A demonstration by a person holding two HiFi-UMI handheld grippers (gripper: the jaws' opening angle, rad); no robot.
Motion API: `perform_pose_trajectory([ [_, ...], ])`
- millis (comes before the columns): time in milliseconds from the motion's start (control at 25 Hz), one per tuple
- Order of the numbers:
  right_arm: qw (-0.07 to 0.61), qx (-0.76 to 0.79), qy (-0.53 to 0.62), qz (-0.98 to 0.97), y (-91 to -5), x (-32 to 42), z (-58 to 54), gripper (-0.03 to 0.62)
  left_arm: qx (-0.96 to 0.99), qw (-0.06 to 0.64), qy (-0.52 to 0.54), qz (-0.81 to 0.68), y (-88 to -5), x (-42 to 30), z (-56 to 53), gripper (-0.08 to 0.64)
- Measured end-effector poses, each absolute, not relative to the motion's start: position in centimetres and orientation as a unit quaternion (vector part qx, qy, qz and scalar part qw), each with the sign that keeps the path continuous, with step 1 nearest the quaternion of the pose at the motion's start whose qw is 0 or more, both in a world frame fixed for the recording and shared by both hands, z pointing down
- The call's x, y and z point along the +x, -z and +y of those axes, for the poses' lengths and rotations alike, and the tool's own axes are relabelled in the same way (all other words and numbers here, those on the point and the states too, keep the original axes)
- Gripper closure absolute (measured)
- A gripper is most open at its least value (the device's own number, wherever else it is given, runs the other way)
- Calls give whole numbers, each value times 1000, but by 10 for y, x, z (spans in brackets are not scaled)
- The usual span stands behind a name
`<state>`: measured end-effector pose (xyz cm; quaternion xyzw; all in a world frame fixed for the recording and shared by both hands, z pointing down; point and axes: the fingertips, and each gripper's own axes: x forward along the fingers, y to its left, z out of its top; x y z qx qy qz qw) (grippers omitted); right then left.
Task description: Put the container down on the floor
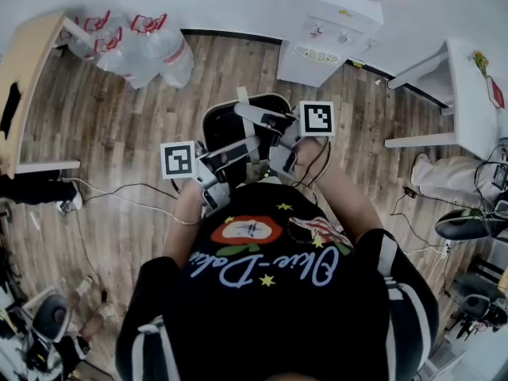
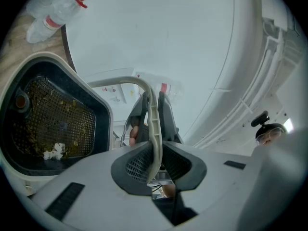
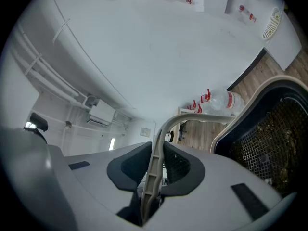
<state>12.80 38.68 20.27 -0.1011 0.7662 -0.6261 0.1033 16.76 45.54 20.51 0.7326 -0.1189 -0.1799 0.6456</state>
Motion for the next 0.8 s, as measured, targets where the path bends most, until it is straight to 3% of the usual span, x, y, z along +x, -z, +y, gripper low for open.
perform_pose_trajectory([
  [320, 107, -117, 628, 762, -207, 117, 387, 528, 730, 651, 179, -107, -208, 154, 457, 511],
  [560, 111, -135, 631, 755, -221, 65, 368, 528, 725, 660, 175, -93, -222, 99, 439, 511],
  [800, 119, -140, 626, 758, -221, 75, 379, 526, 729, 658, 164, -91, -220, 108, 452, 511],
])
